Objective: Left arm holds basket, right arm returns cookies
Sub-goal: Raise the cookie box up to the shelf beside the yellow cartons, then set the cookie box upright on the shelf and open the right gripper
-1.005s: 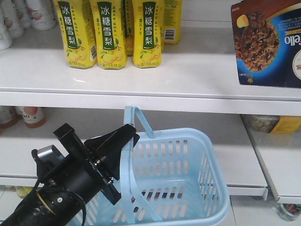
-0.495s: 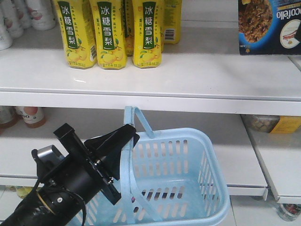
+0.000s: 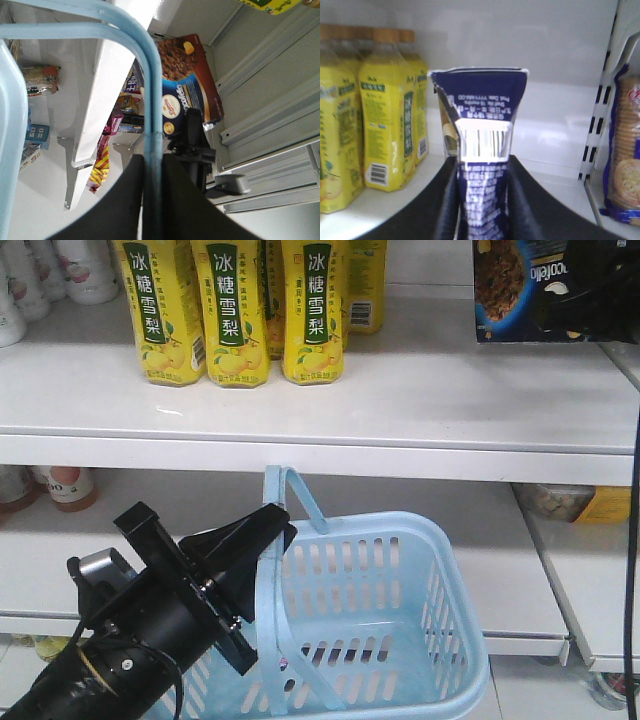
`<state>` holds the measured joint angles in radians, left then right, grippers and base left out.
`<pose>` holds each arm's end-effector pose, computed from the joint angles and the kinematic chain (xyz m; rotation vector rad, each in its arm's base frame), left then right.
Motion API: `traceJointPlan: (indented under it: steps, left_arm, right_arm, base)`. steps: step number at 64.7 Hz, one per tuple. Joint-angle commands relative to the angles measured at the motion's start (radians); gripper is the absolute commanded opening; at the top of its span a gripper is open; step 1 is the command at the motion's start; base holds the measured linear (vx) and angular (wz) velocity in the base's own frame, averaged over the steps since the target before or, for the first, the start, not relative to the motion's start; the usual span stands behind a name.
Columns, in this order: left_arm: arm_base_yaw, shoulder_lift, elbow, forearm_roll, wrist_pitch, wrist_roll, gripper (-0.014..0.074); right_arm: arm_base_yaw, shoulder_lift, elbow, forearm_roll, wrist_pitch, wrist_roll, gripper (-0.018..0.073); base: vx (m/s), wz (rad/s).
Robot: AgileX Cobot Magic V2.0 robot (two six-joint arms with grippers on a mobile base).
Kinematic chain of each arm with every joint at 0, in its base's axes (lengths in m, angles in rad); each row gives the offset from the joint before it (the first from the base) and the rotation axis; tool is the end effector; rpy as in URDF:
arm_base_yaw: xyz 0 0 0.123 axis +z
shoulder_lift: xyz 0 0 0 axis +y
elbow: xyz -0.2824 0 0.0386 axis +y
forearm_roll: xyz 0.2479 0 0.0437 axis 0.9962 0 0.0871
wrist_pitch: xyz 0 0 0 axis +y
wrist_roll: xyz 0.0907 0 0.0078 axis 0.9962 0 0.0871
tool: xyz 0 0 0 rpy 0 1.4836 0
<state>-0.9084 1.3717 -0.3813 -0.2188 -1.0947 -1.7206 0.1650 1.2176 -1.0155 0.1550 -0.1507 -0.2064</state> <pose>0.1629 -0.1803 0.2401 -0.9637 1.4929 -2.0389 0.2776 0.0441 0.3973 -0.1490 1.5300 0.0711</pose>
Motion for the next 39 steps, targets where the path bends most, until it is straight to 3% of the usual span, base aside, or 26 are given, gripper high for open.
traceJointPlan:
  steps: [1,16,39]
  left_arm:
    - [0.002,-0.032,-0.032,-0.009,-0.278,0.000,-0.0003]
    - [0.002,-0.032,-0.032,-0.009,-0.278,0.000,-0.0003]
    - [0.002,-0.032,-0.032,-0.009,-0.278,0.000,-0.0003]
  right_arm:
    - [-0.006,0.005,-0.025,0.010,-0.144,-0.026,-0.0004]
    - [-0.006,0.015,0.161,0.052,-0.409,-0.026,-0.0004]
    - [-0.003,0.015,0.237,0.054,-0.406,-0.026,-0.0003]
  base:
    - [0.00,0.00]
    - [0.00,0.00]
    - [0.00,0.00]
